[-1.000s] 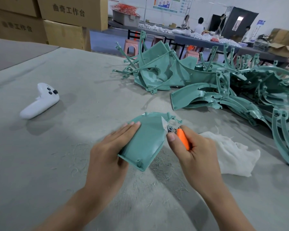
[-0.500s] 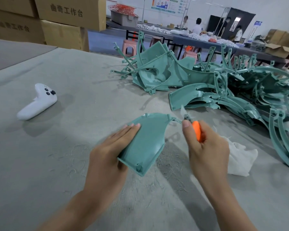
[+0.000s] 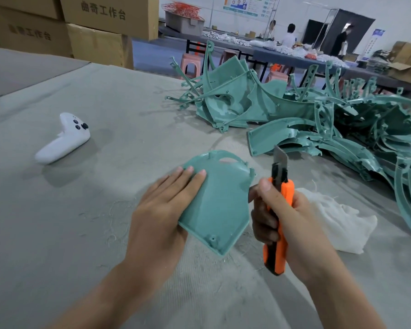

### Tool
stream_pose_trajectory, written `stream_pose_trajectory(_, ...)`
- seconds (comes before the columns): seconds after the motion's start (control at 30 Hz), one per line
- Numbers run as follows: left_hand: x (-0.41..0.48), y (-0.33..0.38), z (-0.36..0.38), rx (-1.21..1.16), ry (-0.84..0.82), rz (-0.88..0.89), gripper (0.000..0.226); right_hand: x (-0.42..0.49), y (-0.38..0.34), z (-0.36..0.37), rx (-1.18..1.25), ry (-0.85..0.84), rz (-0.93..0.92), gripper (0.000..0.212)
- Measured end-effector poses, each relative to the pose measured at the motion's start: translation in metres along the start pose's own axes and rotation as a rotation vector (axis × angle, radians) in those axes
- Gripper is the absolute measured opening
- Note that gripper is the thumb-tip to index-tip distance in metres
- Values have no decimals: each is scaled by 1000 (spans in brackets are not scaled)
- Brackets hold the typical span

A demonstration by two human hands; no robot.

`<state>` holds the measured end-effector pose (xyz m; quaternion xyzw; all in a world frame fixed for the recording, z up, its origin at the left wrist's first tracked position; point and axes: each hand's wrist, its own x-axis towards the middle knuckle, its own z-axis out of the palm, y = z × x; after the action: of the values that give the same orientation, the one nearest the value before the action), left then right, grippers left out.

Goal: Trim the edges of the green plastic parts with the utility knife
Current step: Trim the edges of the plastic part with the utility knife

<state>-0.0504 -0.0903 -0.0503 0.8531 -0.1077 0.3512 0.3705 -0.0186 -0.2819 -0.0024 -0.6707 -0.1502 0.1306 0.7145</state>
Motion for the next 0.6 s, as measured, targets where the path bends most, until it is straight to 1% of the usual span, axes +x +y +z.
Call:
stream_pose_trajectory(0.07,-5,1,-3,181,50,90,62,-1,0,1,56,-82,89,35)
stream_pose_trajectory(0.17,-5,4,-5,252,23,100,75,-2,1,3,107,-117,126,37)
stream_pose_trajectory(0.23,-3,7,-6,268,9,77,78,-2,1,3,103,-126,103,37)
stream_pose_trajectory(0.37,-4,10,-8,250,18,81,70,-4,-2,2,119,-220,62,29)
stream_pose_trajectory(0.47,-3,9,-8,223,51,102,58,-5,-2,2,170,-272,80,38)
stream_pose_trajectory(0.53,-3,10,-8,195,60,101,55,-5,-2,3,187,-239,72,35)
stream_pose_trajectory(0.6,-4,9,-6,185,71,111,52,-4,-2,4,186,-162,65,32)
